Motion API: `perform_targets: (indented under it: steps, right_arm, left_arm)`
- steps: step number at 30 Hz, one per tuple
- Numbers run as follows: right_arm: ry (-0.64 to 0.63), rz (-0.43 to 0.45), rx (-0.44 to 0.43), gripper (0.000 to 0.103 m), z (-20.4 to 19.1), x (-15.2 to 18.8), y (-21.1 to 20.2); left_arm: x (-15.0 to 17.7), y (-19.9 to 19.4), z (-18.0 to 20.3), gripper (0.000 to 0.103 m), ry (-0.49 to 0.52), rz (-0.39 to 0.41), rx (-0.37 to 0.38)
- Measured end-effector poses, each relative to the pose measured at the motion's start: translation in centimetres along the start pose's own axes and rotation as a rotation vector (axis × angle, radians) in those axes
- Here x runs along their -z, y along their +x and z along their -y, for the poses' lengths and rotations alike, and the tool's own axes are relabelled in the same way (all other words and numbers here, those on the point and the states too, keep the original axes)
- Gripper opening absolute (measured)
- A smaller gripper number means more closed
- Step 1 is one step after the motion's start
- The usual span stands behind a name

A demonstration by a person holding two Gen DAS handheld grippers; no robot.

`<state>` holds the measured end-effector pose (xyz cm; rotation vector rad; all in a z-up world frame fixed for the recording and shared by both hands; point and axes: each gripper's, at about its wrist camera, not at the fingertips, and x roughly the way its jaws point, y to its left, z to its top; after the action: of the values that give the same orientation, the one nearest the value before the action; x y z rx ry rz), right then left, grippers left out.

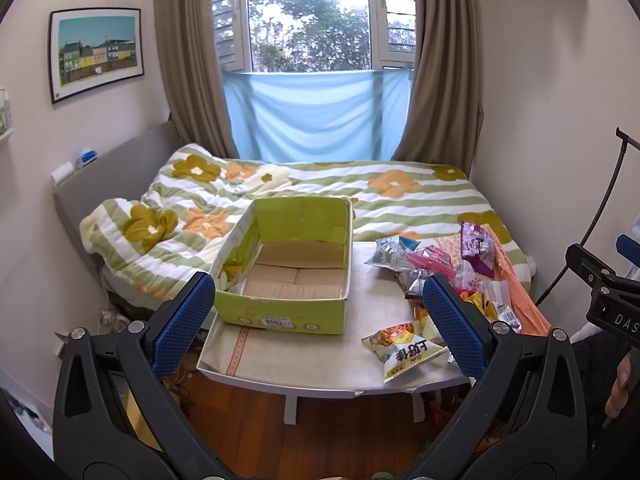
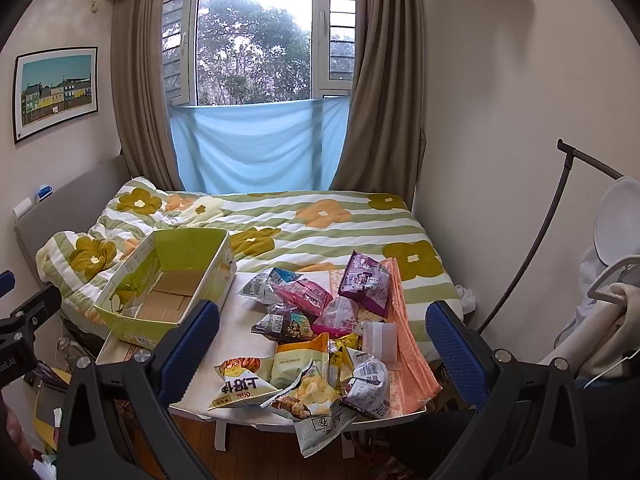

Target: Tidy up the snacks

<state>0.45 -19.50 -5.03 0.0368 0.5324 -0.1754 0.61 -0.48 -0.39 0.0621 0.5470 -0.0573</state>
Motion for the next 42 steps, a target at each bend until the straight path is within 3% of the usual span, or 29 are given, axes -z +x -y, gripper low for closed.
perform_targets:
  steps: [42]
  right_arm:
    - [0.011,-0.008,0.015,0.103,-0.22,0.24,-0.36]
  left_arm:
    - [0.59,0.28,-0.5,0.103,0.003,-0.028,0.032]
